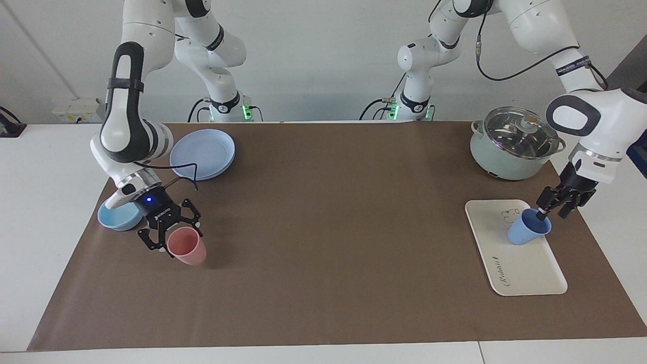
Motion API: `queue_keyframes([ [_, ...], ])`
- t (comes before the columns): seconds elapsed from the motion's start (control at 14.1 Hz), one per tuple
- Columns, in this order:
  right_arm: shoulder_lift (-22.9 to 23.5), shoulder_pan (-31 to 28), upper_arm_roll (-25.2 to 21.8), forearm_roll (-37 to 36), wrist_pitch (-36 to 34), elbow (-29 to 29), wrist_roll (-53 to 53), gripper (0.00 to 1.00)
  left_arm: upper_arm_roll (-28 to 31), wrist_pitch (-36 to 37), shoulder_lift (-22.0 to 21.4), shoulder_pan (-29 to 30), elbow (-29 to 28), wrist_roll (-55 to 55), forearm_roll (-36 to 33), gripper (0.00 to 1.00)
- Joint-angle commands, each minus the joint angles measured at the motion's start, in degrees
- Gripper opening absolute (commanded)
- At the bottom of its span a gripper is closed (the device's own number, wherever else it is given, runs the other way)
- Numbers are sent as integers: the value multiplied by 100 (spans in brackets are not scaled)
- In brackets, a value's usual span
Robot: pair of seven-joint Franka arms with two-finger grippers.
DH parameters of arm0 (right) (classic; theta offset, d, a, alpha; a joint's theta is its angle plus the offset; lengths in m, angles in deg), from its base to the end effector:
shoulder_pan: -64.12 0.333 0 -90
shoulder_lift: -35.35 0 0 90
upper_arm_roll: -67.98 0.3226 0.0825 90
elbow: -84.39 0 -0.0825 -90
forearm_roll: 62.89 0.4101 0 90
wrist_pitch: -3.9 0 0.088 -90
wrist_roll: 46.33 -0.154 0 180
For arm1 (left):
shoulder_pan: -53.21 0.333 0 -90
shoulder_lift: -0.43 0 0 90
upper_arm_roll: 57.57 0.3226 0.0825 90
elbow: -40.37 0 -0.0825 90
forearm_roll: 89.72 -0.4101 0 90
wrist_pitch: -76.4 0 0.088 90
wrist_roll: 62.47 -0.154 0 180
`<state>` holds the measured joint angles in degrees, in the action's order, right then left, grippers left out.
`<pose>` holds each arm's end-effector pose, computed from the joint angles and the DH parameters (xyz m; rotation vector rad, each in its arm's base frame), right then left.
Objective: Place cup on tray
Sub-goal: 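Lower the blue cup onto the white tray with the left gripper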
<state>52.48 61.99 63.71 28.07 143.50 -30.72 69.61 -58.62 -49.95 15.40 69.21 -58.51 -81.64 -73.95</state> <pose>0.6619 -0.0401 0.2854 -2.3139 -0.7925 -1.2697 0.6732 0.1603 0.4043 2.9428 0.0987 0.4132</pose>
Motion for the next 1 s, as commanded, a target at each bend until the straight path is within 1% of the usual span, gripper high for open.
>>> queue_keyframes([
  [0.0, 19, -190, 76, 438, -238, -178, 630, 0, 26, 1031, 33, -149, 754, 394, -554, 84],
  [0.07, 106, -235, 67, 579, -396, -187, 824, 0, 9, 1347, 59, -306, 992, 684, -853, 86],
  [0.14, 194, -296, 67, 711, -555, -187, 1060, 0, 17, 1620, 51, -569, 1107, 991, -1013, 86],
  [0.36, 186, -315, 67, 739, -565, -266, 1142, 0, 44, 2411, 24, -1255, 1397, 1643, -1137, 92],
  [0.5, 177, -315, 67, 730, -556, -310, 1151, 0, 0, 2939, 33, -1484, 1766, 1890, -1444, 94],
  [0.57, 177, -315, 67, 730, -539, -345, 1151, 12, 34, 3150, 33, -1668, 1854, 1952, -1506, 95],
  [0.71, 160, -315, 67, 739, -530, -398, 1151, 47, 9, 3266, -37, -1758, 2013, 2101, -1507, 99],
  [0.78, 142, -315, 67, 730, -530, -459, 1159, 59, 17, 3388, -220, -1897, 2013, 2110, -1515, 99],
  [0.85, 134, -315, 67, 730, -530, -468, 1159, 62, 35, 3607, -457, -1977, 1961, 2119, -1533, 100],
  [0.93, 134, -315, 67, 730, -530, -468, 1159, 83, 26, 3853, -685, -1987, 1935, 2119, -1533, 100],
])
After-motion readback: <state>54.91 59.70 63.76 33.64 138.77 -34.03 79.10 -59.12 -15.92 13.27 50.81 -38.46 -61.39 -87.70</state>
